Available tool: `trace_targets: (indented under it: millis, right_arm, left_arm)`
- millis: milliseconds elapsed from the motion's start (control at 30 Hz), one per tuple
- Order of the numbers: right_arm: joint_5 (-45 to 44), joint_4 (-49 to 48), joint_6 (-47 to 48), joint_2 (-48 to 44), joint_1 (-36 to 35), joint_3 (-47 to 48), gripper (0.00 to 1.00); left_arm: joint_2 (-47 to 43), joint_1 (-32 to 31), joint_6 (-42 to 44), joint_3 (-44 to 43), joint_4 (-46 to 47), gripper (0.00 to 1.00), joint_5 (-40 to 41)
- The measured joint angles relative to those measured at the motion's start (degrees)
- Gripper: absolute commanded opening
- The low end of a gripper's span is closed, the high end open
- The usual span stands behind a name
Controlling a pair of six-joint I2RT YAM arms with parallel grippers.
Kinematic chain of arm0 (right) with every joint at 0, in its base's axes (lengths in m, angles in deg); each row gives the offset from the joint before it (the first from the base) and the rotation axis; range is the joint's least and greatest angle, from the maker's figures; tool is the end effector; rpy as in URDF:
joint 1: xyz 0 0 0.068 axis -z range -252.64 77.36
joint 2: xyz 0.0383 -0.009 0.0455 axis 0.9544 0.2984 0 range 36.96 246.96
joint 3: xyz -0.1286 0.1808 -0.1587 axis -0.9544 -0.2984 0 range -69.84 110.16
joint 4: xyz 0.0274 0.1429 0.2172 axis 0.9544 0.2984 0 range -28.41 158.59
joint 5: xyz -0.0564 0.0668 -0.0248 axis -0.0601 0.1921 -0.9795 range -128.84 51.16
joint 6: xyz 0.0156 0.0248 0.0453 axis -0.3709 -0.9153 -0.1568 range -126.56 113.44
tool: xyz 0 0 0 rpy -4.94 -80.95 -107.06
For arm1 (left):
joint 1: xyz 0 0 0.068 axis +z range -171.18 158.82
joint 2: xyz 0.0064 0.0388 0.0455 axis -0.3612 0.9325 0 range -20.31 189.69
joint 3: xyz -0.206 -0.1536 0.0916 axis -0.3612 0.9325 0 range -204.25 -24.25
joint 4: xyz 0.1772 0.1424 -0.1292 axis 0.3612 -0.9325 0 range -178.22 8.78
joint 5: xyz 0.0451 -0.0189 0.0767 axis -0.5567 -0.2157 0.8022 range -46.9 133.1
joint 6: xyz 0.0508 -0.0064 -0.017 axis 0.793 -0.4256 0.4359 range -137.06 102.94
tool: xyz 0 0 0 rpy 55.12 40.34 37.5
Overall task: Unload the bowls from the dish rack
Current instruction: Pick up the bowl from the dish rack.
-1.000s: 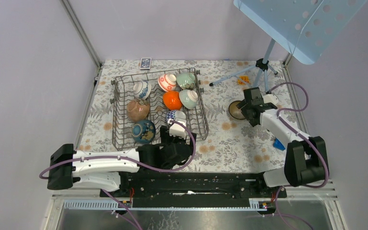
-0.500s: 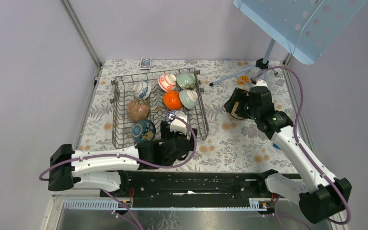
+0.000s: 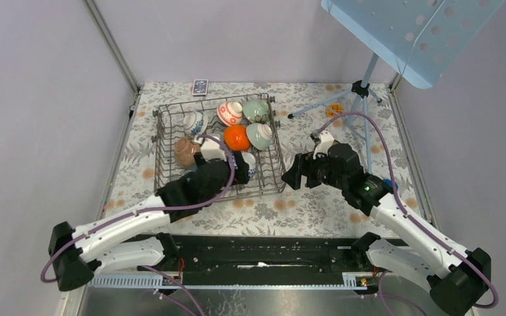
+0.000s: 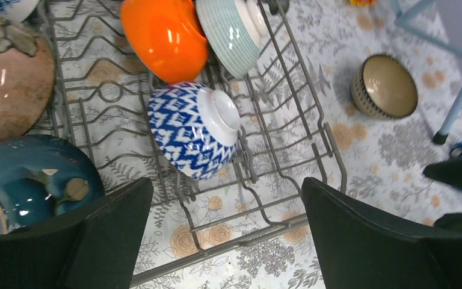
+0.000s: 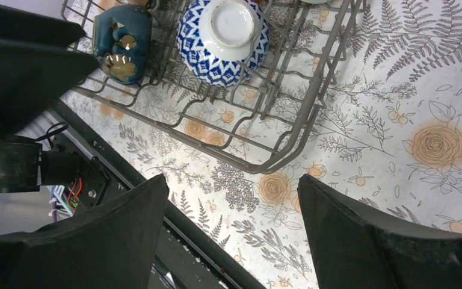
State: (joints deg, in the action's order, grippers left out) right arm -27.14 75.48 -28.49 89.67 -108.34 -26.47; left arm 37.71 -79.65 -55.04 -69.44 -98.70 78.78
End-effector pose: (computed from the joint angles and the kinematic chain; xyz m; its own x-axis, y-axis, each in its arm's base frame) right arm 0.1676 0.1293 0.3000 -0.5671 0.0429 -0.8226 -0.5509 0.7227 0.4174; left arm 0.1333 -0.1778 0.2895 -0.4722 -0.1864 -0.8616 0.1758 0.9378 -0.2992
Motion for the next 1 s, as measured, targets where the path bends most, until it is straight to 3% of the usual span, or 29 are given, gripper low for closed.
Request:
trace_targets:
  millis: [300,500,767,1000]
  right_arm:
    - [0.9,-14.4,-5.16,0.44,-0.04,-7.58,0.88]
    - [-2.01,-15.45,-7.28,6.4,-0.04,-3.37,0.82]
    - [-8.92,-14.51,-8.59,15.5,-0.04,2.51,0.72]
    - [-11.3,-12.41,-9.53,22.25,-0.04,4.33,0.72]
  left_arm:
    - [-4.35,13.33,-3.56,3.5,0.87,0.99,-13.03]
    - [-3.06,21.68,-6.88,5.22,2.49,0.99,-22.01]
    - [-2.03,26.45,-10.95,6.25,3.76,0.96,-25.77]
    - [4.61,26.73,-12.5,6.21,6.78,0.87,-29.99]
